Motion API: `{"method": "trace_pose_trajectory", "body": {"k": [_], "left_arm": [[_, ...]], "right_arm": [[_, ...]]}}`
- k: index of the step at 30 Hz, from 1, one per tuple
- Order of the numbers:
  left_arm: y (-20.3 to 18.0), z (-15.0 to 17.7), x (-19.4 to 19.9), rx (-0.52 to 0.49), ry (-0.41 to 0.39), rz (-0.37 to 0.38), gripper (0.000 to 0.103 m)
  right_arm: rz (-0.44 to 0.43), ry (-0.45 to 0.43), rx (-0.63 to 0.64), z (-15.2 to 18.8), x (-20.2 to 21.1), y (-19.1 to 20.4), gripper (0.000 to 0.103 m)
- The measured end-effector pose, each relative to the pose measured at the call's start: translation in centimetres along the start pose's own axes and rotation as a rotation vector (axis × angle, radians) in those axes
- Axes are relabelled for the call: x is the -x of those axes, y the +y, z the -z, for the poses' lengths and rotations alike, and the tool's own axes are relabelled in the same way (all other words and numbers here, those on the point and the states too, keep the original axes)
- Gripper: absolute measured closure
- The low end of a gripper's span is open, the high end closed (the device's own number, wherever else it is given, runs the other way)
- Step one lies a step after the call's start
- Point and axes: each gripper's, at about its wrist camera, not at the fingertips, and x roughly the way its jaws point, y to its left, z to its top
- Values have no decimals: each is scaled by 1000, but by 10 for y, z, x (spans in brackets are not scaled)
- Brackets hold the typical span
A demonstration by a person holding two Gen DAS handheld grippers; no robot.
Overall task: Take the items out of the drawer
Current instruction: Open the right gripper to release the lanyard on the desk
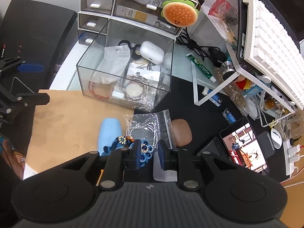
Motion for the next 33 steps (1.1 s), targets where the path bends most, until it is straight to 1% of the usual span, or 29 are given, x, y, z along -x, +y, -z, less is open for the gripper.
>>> {"method": "trace_pose_trajectory", "body": {"k": [3,4,5,9,11,13,15,17,20,26,30,32,33], "left_arm": [[-1,0,0,0,0,-1,7],[-1,0,1,0,0,-1,7],[-2,0,1,-2,-1,-1,7],[-5,1,2,-15,-1,4,7],[-6,0,4,-19,-3,16,7],[-6,0,6,-18,-6,26,7],[-6,-1,8,-18,-9,24,7],[-6,-1,9,-18,-9,25,6],[-8,-2,11,-28,-7,34,6],[-19,-2,13,-64,-8,12,5],[-25,-1,15,-85,-3,8,3],[-28,1,17,-98,-2,7,2],[-28,1,17,-101,0,9,2]], "right_arm": [[-5,10,-3,4,3,0,74],[-7,12,-5,5,4,0,71],[-10,13,-8,6,5,-1,66],[-15,10,-19,11,9,-1,55],[-23,2,-27,14,13,0,37],[-31,-8,-31,17,17,2,27],[-42,-19,-43,20,21,2,23],[-47,-37,-52,24,26,5,17],[-57,-77,-63,32,34,11,11],[-103,-140,-120,53,43,17,11],[-119,-184,-190,66,47,14,10],[-135,-210,-233,73,49,12,1],[-138,-228,-246,76,51,12,0]]}}
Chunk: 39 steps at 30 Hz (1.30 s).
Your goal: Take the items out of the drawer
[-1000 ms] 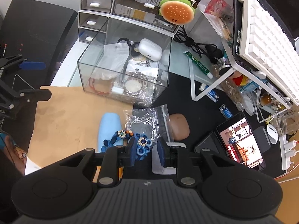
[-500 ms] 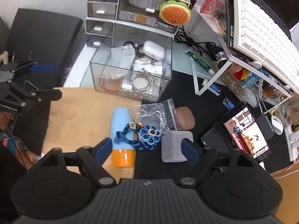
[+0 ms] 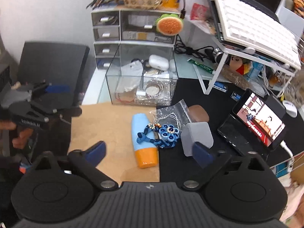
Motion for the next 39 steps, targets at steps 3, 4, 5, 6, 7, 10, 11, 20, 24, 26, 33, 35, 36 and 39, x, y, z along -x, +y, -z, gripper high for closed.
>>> {"method": "trace_pose_trajectory", "body": {"k": [3,4,5,6,7,10,11,20,24,26,33,35,36,39], "left_arm": [[-2,1,0,-3,11,5,1],[-2,1,0,-4,13,5,1],[-2,2,1,-4,13,4,1],[-3,2,1,-5,13,3,1],[-3,2,1,-5,13,2,1],[-5,2,0,-9,12,4,1],[-4,3,1,-12,12,11,1],[-13,3,8,-46,9,51,0],[-19,-6,5,-60,26,60,0],[-20,-5,6,-62,30,52,0],[-25,-7,-1,-70,40,37,0],[-28,-7,-4,-77,48,32,0],[-29,-6,-5,-81,52,29,0],[-32,-6,-8,-87,62,20,0]], "right_arm": [[-25,-33,-31,10,2,0,0],[-35,-37,-41,13,1,0,0],[-37,-44,-50,17,0,0,0],[-36,-53,-58,21,-1,0,0],[-24,-70,-60,25,-1,0,0],[-1,-101,-68,36,-2,1,0],[3,-108,-80,39,-3,0,0],[11,-204,-207,62,-15,-5,0],[-2,-245,-252,67,-17,-5,0],[-10,-255,-260,69,-18,-2,0],[20,-271,-299,79,-28,1,0],[30,-281,-313,83,-29,1,0],[36,-291,-317,84,-28,1,0],[57,-316,-303,88,-28,4,0]]}}
